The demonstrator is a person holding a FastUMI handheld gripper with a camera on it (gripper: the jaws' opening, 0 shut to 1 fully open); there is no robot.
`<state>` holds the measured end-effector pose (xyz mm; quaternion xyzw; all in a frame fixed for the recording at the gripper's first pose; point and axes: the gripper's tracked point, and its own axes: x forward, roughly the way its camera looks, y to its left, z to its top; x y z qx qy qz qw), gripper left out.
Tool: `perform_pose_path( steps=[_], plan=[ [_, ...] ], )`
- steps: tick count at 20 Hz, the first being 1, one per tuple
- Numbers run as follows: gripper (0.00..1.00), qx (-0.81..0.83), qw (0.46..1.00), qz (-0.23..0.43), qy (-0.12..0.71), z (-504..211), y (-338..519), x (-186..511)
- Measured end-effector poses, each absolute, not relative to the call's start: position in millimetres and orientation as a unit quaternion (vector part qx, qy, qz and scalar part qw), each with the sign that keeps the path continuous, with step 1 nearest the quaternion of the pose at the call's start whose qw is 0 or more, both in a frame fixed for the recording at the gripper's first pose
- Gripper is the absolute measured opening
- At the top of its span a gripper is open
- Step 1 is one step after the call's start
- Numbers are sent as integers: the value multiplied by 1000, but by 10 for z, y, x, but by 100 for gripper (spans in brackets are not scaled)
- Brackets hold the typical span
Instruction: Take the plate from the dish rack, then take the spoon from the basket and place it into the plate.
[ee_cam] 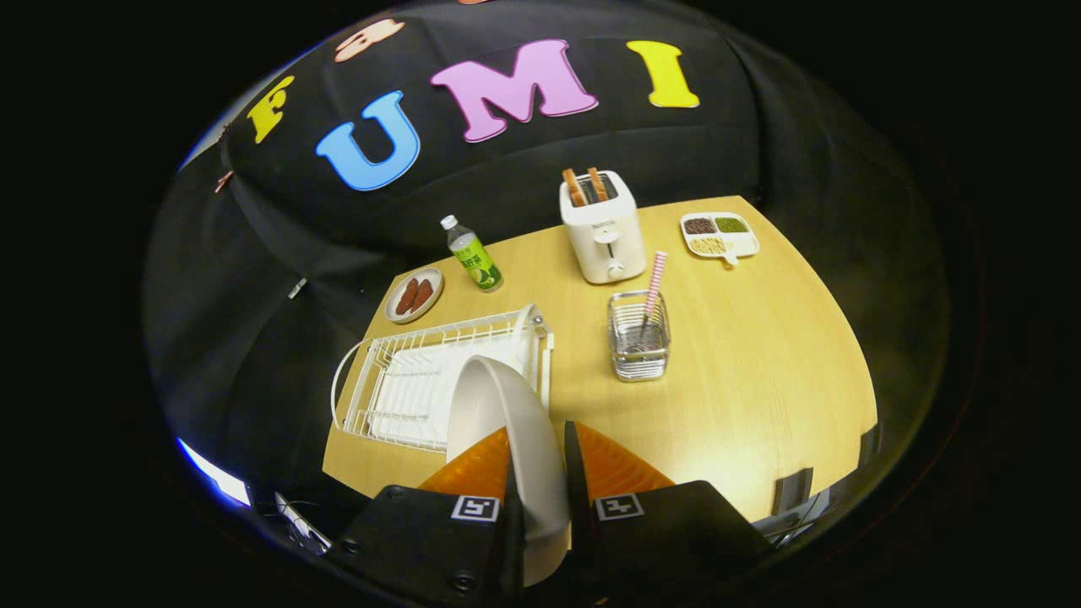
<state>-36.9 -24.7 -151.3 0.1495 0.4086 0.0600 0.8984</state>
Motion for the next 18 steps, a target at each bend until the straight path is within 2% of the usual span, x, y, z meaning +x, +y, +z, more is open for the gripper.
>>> perform_pose_path(
  steps=[5, 8, 18],
  plan=[
    [26, 214, 870, 26, 443, -1923, -883, -713],
    [26, 225, 857, 10, 462, -2264, -1111, -666],
    [27, 217, 826, 75, 514, -3080, -1091, -207]
  ],
)
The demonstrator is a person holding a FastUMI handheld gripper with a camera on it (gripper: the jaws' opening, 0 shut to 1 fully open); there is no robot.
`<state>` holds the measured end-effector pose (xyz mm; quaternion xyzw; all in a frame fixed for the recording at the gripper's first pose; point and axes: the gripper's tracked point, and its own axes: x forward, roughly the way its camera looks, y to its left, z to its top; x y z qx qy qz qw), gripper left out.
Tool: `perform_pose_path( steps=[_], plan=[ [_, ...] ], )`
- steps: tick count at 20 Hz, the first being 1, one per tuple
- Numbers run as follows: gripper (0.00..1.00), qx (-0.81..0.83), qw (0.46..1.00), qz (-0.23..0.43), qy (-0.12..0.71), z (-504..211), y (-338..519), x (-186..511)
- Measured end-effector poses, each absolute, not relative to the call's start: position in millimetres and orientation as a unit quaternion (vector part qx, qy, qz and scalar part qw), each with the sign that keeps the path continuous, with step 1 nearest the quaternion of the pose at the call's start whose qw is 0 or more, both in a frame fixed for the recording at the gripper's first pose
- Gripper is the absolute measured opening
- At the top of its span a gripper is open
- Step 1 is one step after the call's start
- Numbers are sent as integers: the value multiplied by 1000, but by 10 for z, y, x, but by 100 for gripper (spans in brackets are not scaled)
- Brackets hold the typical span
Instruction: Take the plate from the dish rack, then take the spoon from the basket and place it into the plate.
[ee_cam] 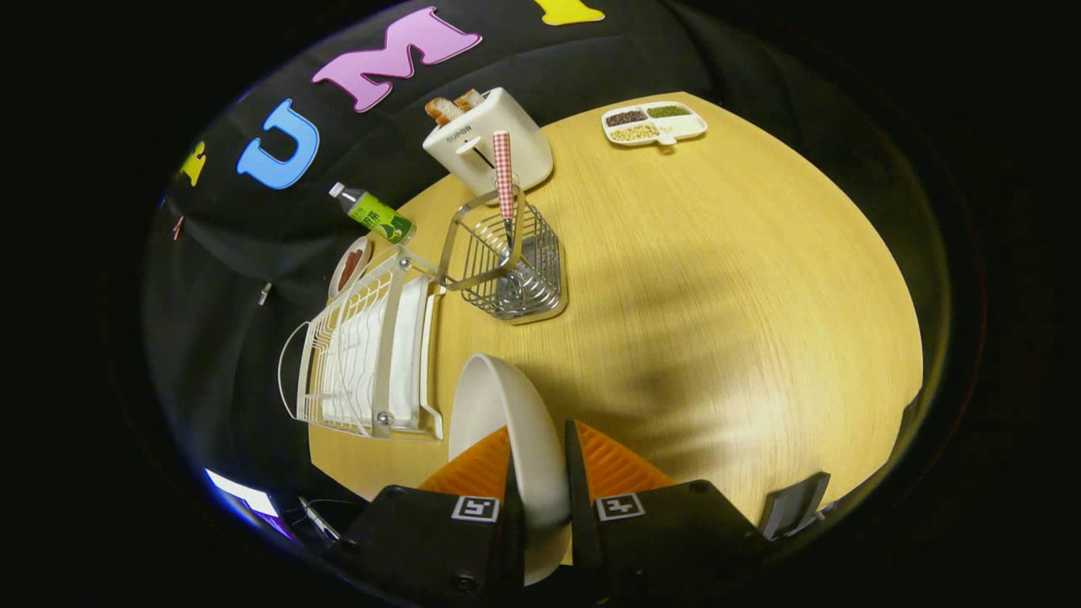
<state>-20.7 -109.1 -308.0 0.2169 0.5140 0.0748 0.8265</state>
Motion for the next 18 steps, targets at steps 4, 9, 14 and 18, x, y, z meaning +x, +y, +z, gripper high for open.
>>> perform_pose_path(
  steps=[4, 9, 14, 18],
  plan=[
    [29, 211, 817, 99, 527, -3263, -1107, -159],
    [69, 183, 836, 107, 507, -3287, -1208, -74],
    [98, 140, 885, 117, 428, -2981, -1278, 272],
    [99, 146, 917, 96, 358, -2598, -1377, 656]
  ],
)
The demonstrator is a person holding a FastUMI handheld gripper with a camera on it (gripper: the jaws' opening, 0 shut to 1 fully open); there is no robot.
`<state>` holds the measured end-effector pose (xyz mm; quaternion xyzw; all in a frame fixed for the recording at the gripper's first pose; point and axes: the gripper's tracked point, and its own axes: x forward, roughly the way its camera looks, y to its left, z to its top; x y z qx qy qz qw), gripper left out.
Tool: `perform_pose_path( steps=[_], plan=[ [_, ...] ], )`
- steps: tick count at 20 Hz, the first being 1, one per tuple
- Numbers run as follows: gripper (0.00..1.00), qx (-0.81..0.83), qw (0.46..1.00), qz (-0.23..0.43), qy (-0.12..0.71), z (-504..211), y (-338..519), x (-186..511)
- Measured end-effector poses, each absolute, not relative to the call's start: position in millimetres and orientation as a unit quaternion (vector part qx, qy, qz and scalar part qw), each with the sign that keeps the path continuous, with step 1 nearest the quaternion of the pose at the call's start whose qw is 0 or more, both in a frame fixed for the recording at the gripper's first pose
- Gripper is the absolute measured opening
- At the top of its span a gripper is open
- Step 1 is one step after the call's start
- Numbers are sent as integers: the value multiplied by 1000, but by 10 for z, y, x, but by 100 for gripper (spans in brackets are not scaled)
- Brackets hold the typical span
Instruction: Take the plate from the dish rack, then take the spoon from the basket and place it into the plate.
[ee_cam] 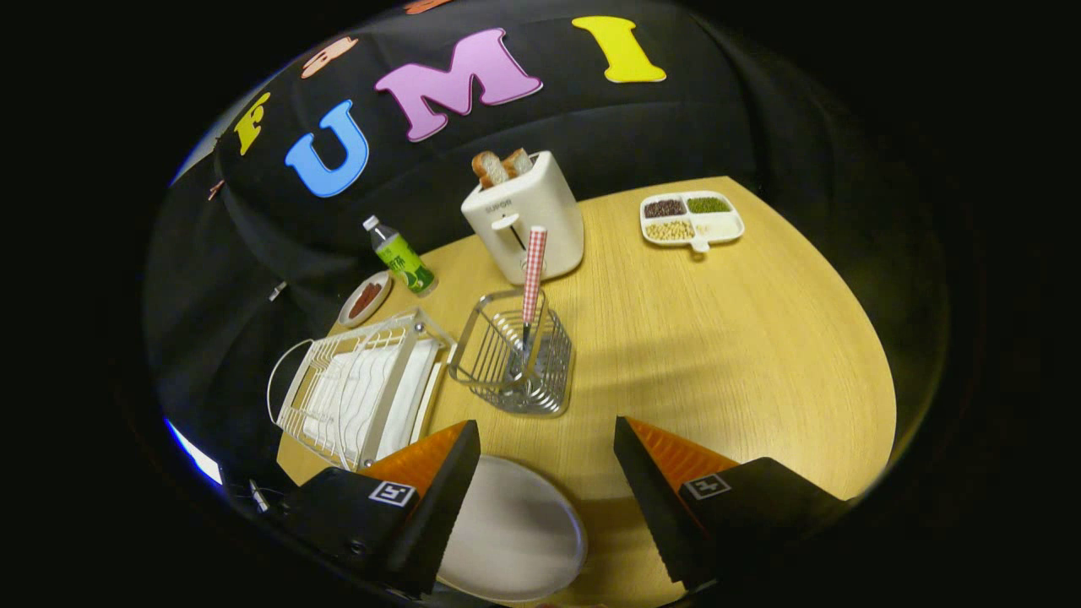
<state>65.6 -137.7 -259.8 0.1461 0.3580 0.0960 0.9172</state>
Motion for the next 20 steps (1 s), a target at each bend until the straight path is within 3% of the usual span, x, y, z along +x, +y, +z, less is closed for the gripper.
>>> perform_pose_path(
  steps=[9, 19, 20],
  plan=[
    [98, 119, 954, 74, 267, -2139, -1406, 1592],
    [96, 74, 954, 54, 285, -2566, -1215, 2260],
    [90, 80, 952, 49, 291, -2625, -1200, 2302]
  ],
)
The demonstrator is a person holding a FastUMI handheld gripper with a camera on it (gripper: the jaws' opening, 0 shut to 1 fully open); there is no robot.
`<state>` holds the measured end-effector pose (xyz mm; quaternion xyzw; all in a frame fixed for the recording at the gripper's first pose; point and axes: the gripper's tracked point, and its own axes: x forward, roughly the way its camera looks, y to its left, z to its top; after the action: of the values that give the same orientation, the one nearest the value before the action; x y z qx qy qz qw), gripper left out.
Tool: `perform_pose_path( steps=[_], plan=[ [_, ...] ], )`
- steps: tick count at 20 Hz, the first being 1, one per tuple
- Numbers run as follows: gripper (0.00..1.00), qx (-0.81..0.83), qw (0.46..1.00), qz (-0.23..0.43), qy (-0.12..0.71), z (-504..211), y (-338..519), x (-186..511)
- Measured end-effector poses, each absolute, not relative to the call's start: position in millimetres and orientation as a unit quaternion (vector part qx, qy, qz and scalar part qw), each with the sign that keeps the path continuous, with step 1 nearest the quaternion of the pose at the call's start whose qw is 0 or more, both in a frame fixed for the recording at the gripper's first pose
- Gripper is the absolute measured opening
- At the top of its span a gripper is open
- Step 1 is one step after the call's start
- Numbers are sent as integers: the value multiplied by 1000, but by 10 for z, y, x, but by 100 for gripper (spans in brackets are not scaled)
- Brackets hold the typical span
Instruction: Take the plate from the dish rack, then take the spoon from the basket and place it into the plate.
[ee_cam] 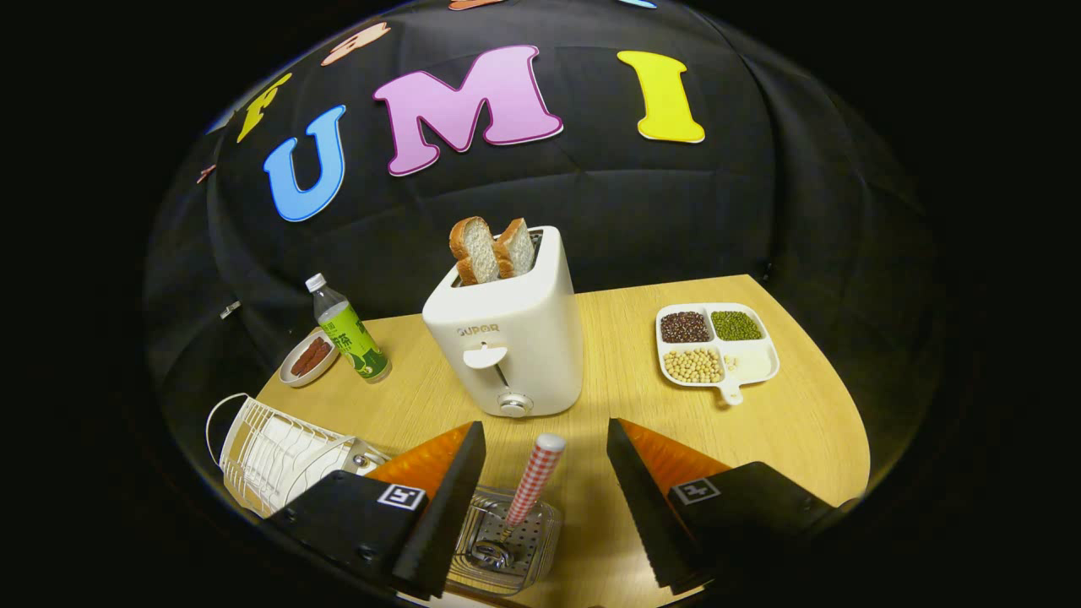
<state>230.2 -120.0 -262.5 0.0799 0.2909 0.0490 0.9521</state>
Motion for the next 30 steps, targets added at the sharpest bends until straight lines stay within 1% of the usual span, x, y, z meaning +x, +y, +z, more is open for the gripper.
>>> perform_pose_path(
  steps=[1, 2, 3, 4, 5, 7, 8, 10, 11, 13, 14, 16, 24, 27, 30],
  plan=[
    [85, 86, 950, 43, 298, -2686, -1210, 2330],
    [74, 92, 948, 37, 304, -2720, -1219, 2338],
    [70, 95, 946, 35, 307, -2734, -1225, 2356],
    [63, 100, 945, 36, 308, -2746, -1206, 2371],
    [61, 106, 943, 40, 312, -2760, -1173, 2374],
    [45, 109, 940, 40, 320, -2795, -1156, 2361],
    [35, 104, 940, 38, 322, -2789, -1164, 2354],
    [27, 93, 941, 32, 325, -2778, -1178, 2333],
    [27, 99, 940, 36, 325, -2744, -1148, 2333],
    [22, 103, 943, 35, 314, -2620, -1129, 2354],
    [18, 93, 946, 37, 307, -2543, -1146, 2334],
    [17, 82, 950, 56, 297, -2379, -1075, 2294],
    [17, 82, 962, 106, 237, -1494, -857, 2116],
    [17, 83, 963, 128, 224, -1239, -778, 1898],
    [17, 71, 958, 156, 228, -1194, -690, 1543]
  ],
)
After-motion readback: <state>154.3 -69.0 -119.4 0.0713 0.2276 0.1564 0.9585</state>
